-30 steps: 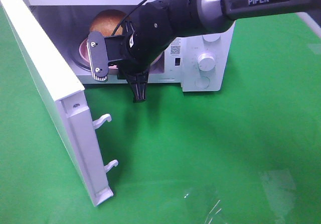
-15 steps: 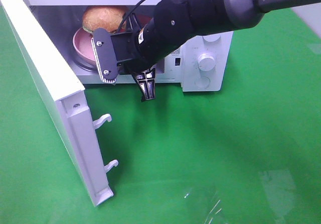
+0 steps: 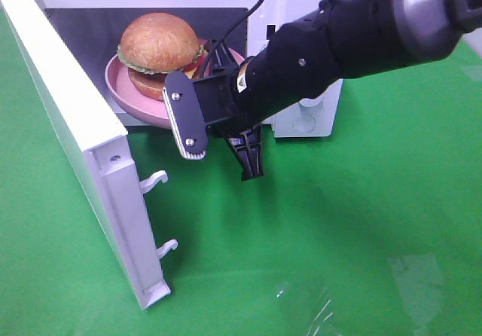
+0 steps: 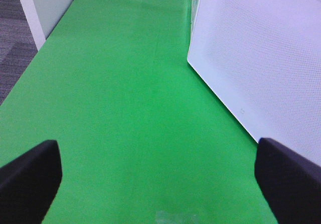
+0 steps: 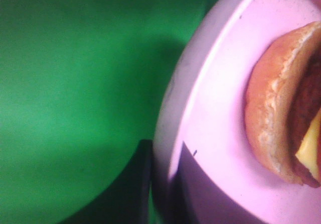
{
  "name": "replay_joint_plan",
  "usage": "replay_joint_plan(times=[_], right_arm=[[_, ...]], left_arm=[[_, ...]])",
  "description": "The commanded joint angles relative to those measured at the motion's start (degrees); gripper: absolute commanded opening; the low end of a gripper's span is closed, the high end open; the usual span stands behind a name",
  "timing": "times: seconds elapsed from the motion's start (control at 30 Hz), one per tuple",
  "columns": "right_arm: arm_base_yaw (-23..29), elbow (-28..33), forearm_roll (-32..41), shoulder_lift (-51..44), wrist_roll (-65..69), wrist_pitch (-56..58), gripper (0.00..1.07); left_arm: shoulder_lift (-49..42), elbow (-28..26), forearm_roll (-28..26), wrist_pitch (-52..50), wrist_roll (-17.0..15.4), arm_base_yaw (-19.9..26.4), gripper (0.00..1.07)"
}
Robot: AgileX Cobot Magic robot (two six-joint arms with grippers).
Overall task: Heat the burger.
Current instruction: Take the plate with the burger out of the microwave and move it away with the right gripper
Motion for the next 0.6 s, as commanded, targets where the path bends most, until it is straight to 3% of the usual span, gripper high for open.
replay_joint_plan(times=[0.03, 0.47, 0.6], right_arm=[[-0.86, 3.9, 0.52, -4.47, 1.03, -4.87, 0.0], [-0.74, 13.18, -1.2, -12.66, 1.03, -6.93, 0.0], [-0.63, 18.74, -1.2, -17.53, 1.03, -6.93, 0.0]], left_arm=[[-0.29, 0.11, -0.29, -0.23, -0.11, 0.06, 0.97], [-0.29, 0.11, -0.29, -0.23, -0.11, 0.06, 0.97], [-0.29, 0.11, -0.29, -0.23, -0.11, 0.06, 0.97]])
